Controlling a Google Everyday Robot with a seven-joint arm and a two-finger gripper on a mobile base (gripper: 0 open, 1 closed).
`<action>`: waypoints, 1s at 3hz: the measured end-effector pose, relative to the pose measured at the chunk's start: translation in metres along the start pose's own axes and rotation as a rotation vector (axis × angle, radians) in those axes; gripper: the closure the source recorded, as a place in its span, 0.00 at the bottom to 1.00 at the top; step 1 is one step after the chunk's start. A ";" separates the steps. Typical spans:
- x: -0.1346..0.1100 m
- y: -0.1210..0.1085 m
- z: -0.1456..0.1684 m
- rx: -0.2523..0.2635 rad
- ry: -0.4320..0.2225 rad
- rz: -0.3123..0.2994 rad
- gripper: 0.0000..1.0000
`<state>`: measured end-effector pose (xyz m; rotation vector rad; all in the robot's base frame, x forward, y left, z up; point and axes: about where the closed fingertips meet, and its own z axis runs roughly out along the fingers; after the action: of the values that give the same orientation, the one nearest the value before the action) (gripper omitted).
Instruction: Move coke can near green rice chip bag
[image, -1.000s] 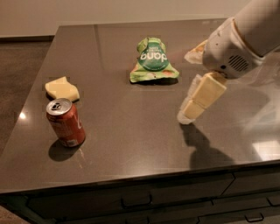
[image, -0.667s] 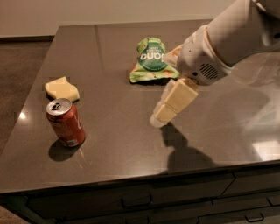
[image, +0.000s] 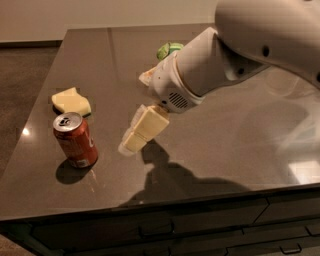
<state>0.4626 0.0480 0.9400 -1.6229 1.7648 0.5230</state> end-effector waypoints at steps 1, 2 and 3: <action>-0.018 0.010 0.029 -0.042 -0.041 -0.009 0.00; -0.033 0.021 0.053 -0.078 -0.064 -0.028 0.00; -0.042 0.028 0.071 -0.105 -0.081 -0.032 0.00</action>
Offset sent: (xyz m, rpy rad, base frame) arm -0.0138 0.0966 -0.0296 0.0812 0.0469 0.1304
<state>0.4498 0.1310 0.9164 -1.6747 1.6736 0.6676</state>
